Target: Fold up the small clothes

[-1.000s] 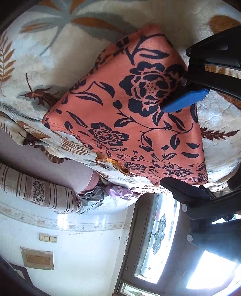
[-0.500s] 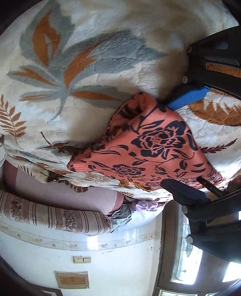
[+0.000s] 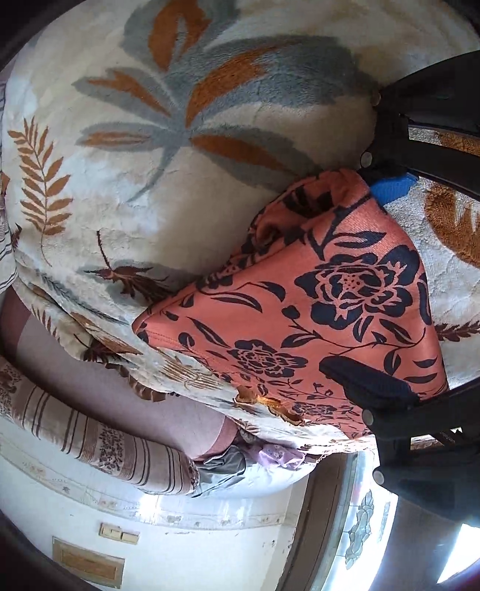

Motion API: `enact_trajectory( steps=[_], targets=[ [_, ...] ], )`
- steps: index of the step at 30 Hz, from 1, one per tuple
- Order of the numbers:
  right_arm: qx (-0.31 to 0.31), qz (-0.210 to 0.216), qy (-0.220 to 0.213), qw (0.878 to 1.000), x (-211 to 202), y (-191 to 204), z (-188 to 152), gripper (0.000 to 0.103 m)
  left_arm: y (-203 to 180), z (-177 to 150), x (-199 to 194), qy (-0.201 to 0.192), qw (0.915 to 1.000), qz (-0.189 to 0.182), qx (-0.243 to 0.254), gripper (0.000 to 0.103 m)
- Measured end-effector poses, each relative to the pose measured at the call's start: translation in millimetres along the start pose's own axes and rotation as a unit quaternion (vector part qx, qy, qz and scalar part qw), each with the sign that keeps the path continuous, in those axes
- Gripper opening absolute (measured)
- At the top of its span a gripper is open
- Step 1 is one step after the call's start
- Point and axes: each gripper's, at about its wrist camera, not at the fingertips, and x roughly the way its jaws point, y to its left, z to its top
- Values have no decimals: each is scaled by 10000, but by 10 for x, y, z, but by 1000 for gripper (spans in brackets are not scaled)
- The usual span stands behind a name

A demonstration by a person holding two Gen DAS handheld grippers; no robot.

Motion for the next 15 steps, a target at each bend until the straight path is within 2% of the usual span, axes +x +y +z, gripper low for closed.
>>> enact_trajectory(
  steps=[3, 7, 9, 10, 12, 13, 15],
  targets=[
    [-37, -55, 86, 9999, 25, -1, 12, 76, 20, 16, -47, -13, 9999, -87, -56, 82],
    [-196, -201, 143, 9995, 33, 32, -4, 74, 37, 45, -149, -330, 9992, -197, -121, 81],
    [-230, -318, 155, 9991, 43, 53, -8, 71, 17, 36, -7, -148, 9997, -169, -62, 82],
    [-240, -377, 153, 9989, 47, 61, -9, 68, -17, 8, 103, -30, 9999, -74, 71, 83],
    [-269, -559, 146, 9980, 52, 87, -7, 57, -97, -21, 72, -260, 9989, 126, 362, 85],
    [-278, -670, 156, 9972, 55, 94, -2, 50, -101, -7, 22, -257, 9989, 153, 349, 84],
    [-198, -654, 156, 9975, 40, 76, 15, 48, -86, 20, -140, -526, 9983, 90, 253, 84]
  ],
)
